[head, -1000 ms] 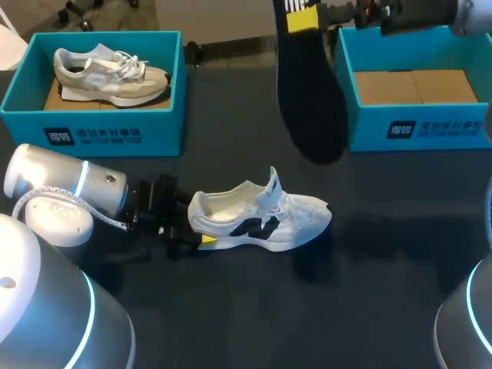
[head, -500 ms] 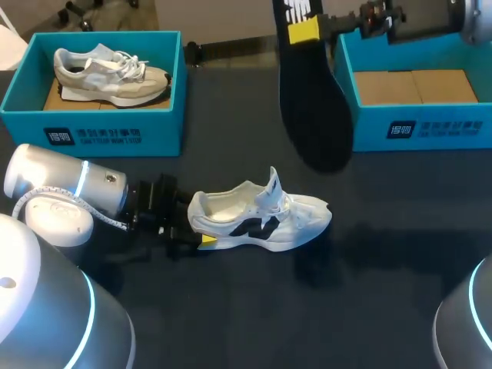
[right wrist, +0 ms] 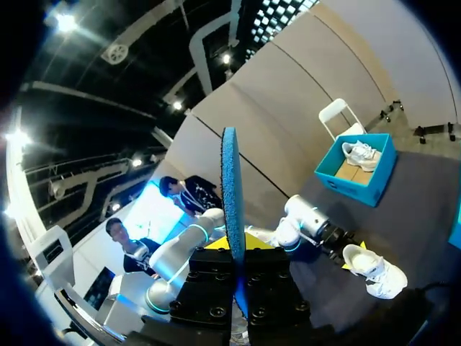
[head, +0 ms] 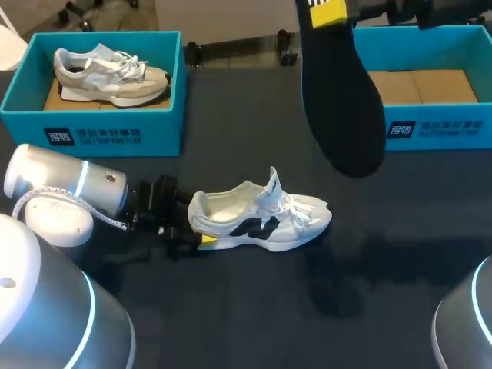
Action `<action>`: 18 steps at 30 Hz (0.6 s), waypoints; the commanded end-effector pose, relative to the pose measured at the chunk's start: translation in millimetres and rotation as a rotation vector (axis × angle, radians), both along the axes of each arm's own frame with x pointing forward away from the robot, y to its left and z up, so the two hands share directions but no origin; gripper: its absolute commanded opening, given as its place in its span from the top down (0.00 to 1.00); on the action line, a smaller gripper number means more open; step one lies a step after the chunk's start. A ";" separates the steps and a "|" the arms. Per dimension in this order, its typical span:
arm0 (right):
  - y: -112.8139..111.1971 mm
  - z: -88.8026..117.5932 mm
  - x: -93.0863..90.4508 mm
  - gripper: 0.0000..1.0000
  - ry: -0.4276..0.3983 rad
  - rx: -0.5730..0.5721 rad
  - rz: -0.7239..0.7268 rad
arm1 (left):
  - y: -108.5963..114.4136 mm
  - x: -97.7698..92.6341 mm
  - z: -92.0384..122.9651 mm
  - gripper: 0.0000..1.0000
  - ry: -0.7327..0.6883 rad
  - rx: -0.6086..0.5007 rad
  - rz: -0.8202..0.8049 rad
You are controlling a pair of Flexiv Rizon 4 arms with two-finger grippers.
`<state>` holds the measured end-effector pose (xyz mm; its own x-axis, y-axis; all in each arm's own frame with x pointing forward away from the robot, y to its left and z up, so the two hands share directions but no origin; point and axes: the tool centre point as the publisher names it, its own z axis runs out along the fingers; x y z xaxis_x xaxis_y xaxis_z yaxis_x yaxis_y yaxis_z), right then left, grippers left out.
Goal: Take the shoe out of the shoebox, open the shoe tongue, remove and reinsert the insole, then place the shoe into the shoebox
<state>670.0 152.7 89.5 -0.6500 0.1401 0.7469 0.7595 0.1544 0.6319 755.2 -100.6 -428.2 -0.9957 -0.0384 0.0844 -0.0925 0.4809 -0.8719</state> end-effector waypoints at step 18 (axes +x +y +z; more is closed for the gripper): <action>23.5 -9.9 -42.2 1.00 0.030 0.058 -0.066 | -3.1 1.5 -3.7 1.00 0.001 0.003 0.001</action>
